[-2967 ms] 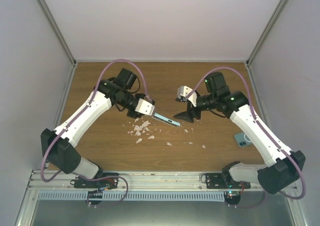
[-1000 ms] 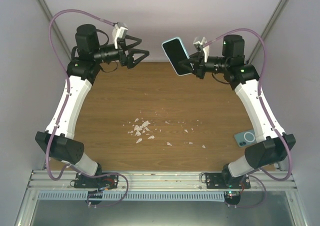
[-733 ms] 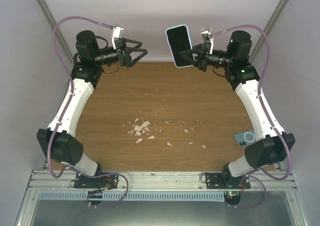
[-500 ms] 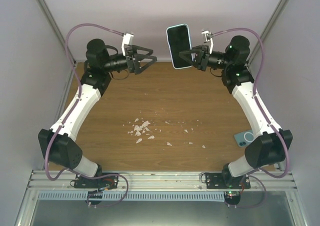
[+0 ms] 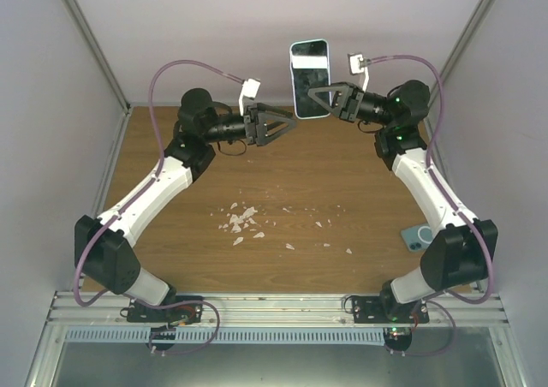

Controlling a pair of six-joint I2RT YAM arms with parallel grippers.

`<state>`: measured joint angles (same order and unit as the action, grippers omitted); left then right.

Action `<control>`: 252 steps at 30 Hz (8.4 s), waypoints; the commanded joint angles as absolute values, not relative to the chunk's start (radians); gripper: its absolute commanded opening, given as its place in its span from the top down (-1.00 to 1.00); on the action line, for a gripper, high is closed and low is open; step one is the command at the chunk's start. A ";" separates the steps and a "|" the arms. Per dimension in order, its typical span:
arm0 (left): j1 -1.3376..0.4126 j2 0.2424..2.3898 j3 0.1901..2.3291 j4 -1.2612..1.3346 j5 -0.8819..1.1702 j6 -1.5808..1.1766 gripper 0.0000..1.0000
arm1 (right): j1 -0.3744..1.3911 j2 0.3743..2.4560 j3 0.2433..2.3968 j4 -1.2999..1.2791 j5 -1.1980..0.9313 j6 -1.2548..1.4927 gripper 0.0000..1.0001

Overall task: Take the phone out of the phone case
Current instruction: Pick up the phone at the center of the board, then remove the phone case from the phone.

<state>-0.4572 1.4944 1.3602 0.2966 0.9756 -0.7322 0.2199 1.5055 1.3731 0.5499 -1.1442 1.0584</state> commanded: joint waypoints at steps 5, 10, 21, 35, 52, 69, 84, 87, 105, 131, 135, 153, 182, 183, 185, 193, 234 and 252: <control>-0.499 1.508 1.378 0.406 0.948 -0.782 -0.49 | 0.244 1.460 1.344 0.759 -1.096 1.201 0.93; -0.506 1.526 1.397 0.441 0.955 -0.795 -0.29 | 0.257 1.456 1.317 0.810 -1.082 1.246 0.93; -0.520 1.564 1.434 0.480 0.973 -0.812 0.36 | 0.284 1.446 1.251 0.867 -1.062 1.283 0.89; -0.491 1.515 1.393 0.354 1.065 -0.648 1.00 | 0.274 1.436 1.254 0.698 -1.128 1.091 0.13; -0.445 1.420 1.362 -0.164 1.250 -0.138 1.00 | 0.270 1.400 1.409 -0.197 -1.261 0.305 0.09; -0.440 1.452 1.381 -0.326 1.212 -0.029 1.00 | 0.307 1.410 1.318 -0.177 -1.238 0.305 0.21; -0.415 1.462 1.371 -0.401 1.218 0.041 1.00 | 0.347 1.459 1.338 -0.107 -1.266 0.383 0.46; -0.394 1.468 1.378 -0.436 1.224 0.066 1.00 | 0.343 1.456 1.327 -0.102 -1.276 0.391 0.49; -0.359 1.472 1.386 -0.467 1.249 0.096 0.40 | 0.327 1.468 1.328 -0.034 -1.306 0.451 0.99; -0.329 1.401 1.250 -0.244 1.214 -0.069 0.23 | 0.270 1.485 1.258 0.230 -1.364 0.690 0.99; -0.346 1.416 1.250 -0.236 1.201 -0.068 0.29 | 0.269 1.478 1.249 0.222 -1.363 0.680 0.99; -0.350 1.421 1.202 -0.260 1.014 -0.040 0.80 | 0.269 1.475 1.235 0.256 -1.374 0.709 0.99; -0.368 1.451 1.190 -0.253 0.956 -0.045 0.88 | 0.306 1.472 1.126 0.812 -1.442 1.153 0.99; -0.369 1.451 1.188 -0.251 0.957 -0.050 0.88 | 0.315 1.473 1.127 0.821 -1.448 1.158 0.99; -0.369 1.454 1.187 -0.245 0.961 -0.059 0.89 | 0.331 1.473 1.129 0.827 -1.460 1.157 0.99; -0.367 1.478 1.222 -0.215 1.018 -0.112 0.88 | 0.402 1.466 1.129 0.735 -1.505 1.066 0.99; -0.390 1.480 1.353 -0.194 1.158 -0.120 0.22 | 0.561 1.528 1.249 0.033 -1.532 0.466 0.99; -0.420 1.416 1.144 0.223 1.280 -0.538 0.79 | 0.545 1.596 1.305 0.116 -1.544 0.583 0.86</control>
<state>-0.3622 1.4284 1.1946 -0.1684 1.2903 -0.2882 0.4141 1.5475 1.2903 0.0647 -1.4307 0.5278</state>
